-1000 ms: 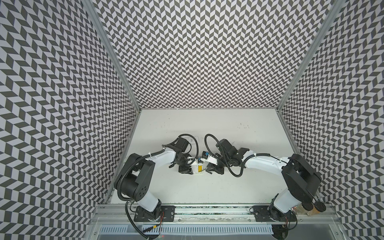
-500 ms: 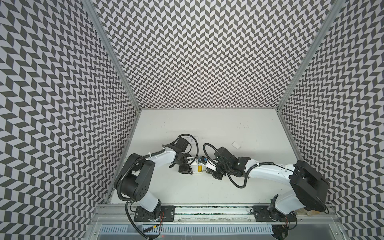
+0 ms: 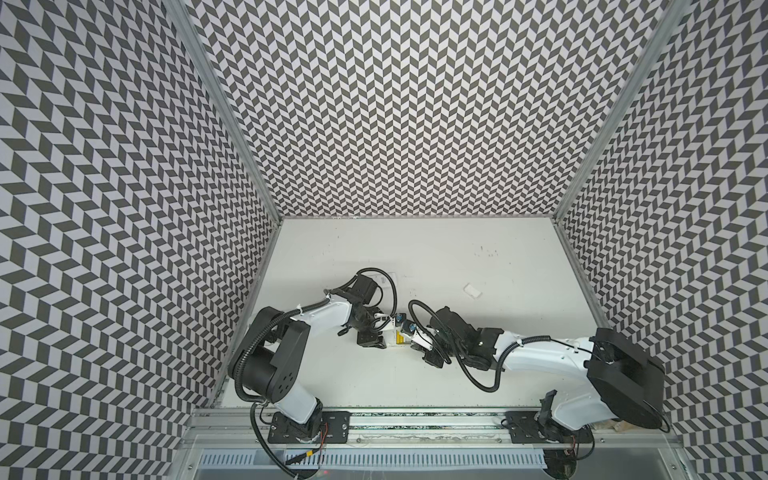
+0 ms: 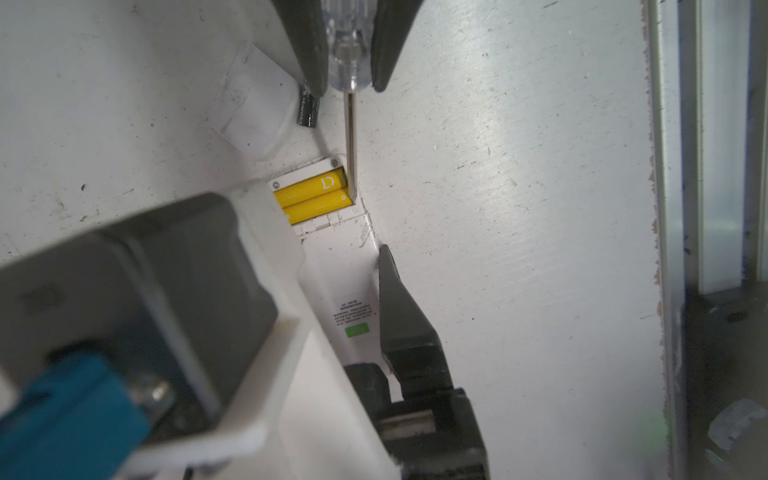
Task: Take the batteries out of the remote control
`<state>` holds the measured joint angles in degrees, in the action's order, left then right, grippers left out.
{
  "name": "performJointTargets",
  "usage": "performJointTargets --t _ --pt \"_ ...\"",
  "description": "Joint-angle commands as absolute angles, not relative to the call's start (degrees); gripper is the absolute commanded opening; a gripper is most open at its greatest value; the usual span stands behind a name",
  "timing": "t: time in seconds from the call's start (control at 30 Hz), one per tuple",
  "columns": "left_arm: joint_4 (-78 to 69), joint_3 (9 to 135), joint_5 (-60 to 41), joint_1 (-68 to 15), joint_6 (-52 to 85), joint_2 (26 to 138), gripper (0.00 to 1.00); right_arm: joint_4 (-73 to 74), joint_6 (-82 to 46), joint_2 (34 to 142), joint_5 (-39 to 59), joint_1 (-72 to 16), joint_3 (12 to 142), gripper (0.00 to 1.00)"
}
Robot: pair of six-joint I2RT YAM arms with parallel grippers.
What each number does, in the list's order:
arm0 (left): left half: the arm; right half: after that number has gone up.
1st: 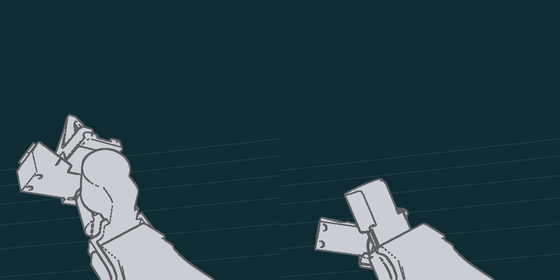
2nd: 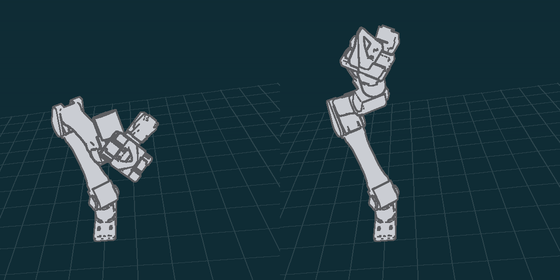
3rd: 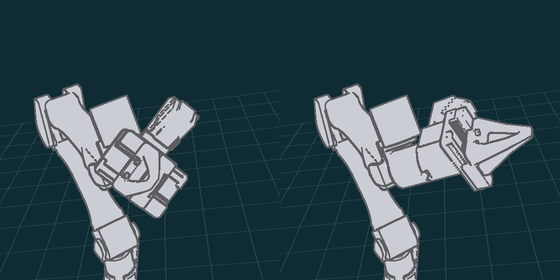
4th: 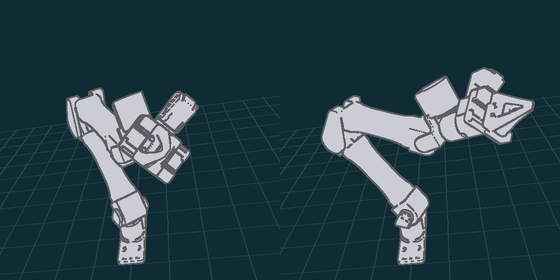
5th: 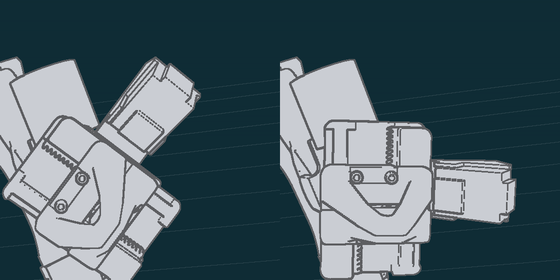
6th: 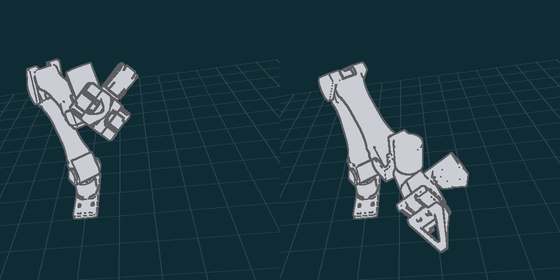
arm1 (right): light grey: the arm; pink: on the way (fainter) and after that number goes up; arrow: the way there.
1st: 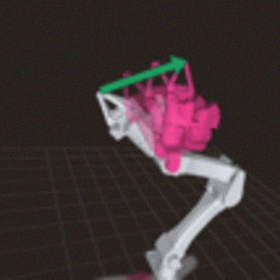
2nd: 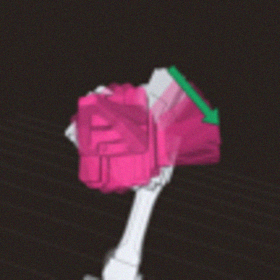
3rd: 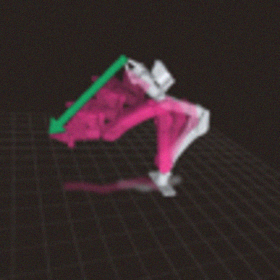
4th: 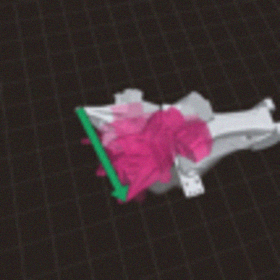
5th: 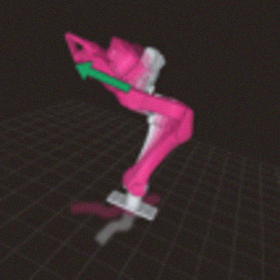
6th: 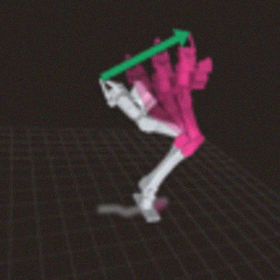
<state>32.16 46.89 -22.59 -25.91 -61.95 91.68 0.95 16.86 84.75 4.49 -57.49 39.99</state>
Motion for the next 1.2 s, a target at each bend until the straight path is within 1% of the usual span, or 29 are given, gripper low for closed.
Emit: performJointTargets --t 0.0,0.23,0.7,1.0,1.07,1.17 --pt "31.73 47.00 -23.73 -26.60 -61.22 92.44 0.45 13.77 16.88 85.48 -6.69 -56.45 39.56 0.00" --pt "31.62 47.02 -24.00 -26.56 -61.17 92.48 0.45 17.46 17.09 82.68 -9.46 -56.46 37.45 0.00" --pt "31.38 46.76 -23.97 -26.61 -61.22 92.50 0.45 19.82 18.38 80.55 -12.90 -56.34 36.14 0.00" --pt "31.29 46.80 -23.84 -26.60 -61.18 92.45 0.46 20.92 18.66 81.08 -13.99 -55.84 35.68 0.00" --pt "31.29 46.86 -23.73 -26.55 -61.09 92.43 0.47 20.83 18.40 81.04 -13.80 -55.52 35.64 0.00" --pt "31.29 47.09 -23.69 -26.54 -60.78 92.37 0.53 20.45 18.02 80.64 -12.82 -54.90 35.49 0.00"
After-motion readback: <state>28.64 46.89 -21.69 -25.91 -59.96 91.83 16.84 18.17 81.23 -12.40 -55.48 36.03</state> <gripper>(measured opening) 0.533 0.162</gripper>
